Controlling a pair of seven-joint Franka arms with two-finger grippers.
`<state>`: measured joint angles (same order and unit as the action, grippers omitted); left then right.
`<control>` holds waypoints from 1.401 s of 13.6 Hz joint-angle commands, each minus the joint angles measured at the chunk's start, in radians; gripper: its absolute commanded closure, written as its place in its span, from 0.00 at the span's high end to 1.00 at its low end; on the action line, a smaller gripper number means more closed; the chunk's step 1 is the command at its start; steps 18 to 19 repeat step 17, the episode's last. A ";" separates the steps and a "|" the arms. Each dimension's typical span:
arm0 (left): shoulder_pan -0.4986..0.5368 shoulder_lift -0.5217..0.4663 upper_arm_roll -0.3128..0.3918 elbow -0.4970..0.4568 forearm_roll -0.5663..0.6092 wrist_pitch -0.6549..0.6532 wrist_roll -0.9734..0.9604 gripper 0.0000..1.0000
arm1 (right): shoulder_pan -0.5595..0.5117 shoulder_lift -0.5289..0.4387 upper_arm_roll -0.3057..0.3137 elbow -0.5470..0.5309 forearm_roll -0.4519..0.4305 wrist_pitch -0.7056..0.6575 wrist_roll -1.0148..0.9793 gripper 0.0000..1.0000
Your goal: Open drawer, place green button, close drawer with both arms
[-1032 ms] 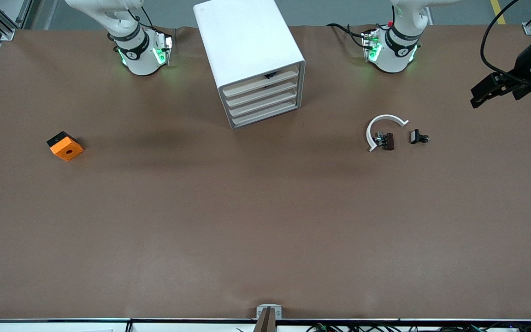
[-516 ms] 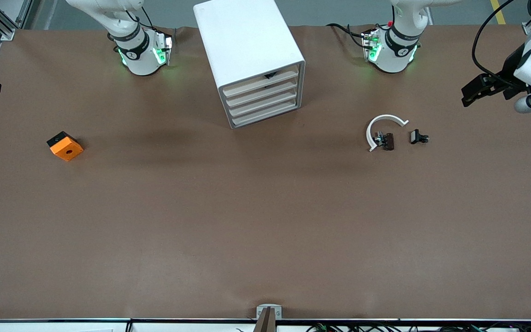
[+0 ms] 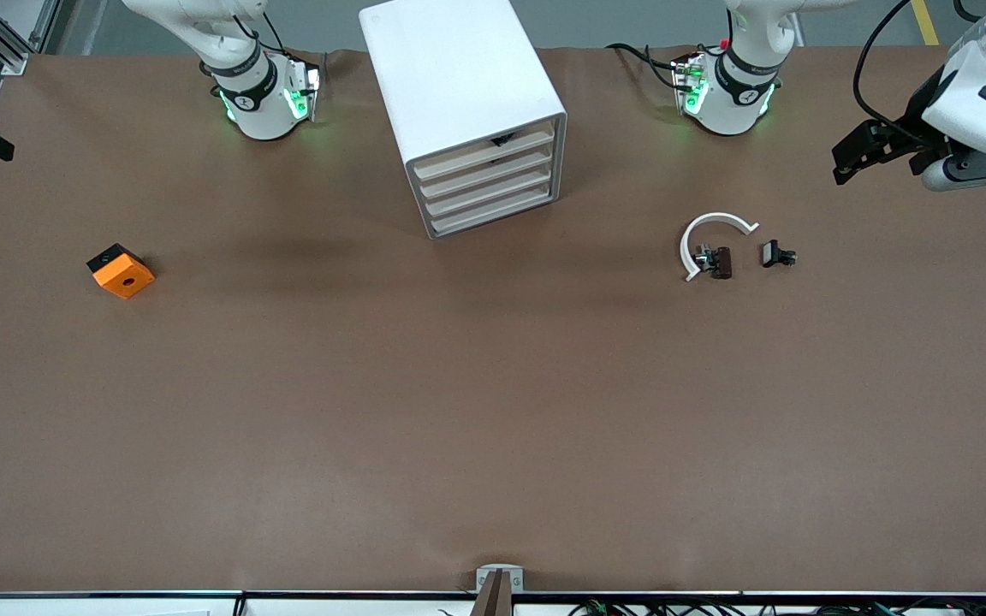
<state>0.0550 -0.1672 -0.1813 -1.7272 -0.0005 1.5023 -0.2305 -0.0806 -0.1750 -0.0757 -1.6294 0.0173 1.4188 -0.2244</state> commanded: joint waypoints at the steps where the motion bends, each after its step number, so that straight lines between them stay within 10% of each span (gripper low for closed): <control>1: 0.008 0.006 0.000 0.018 -0.006 0.007 0.017 1.00 | 0.002 -0.107 0.007 -0.127 -0.013 0.058 0.008 1.00; 19: 0.048 0.097 0.000 0.130 0.008 0.012 0.115 1.00 | 0.001 -0.086 0.007 -0.136 -0.008 0.078 0.119 1.00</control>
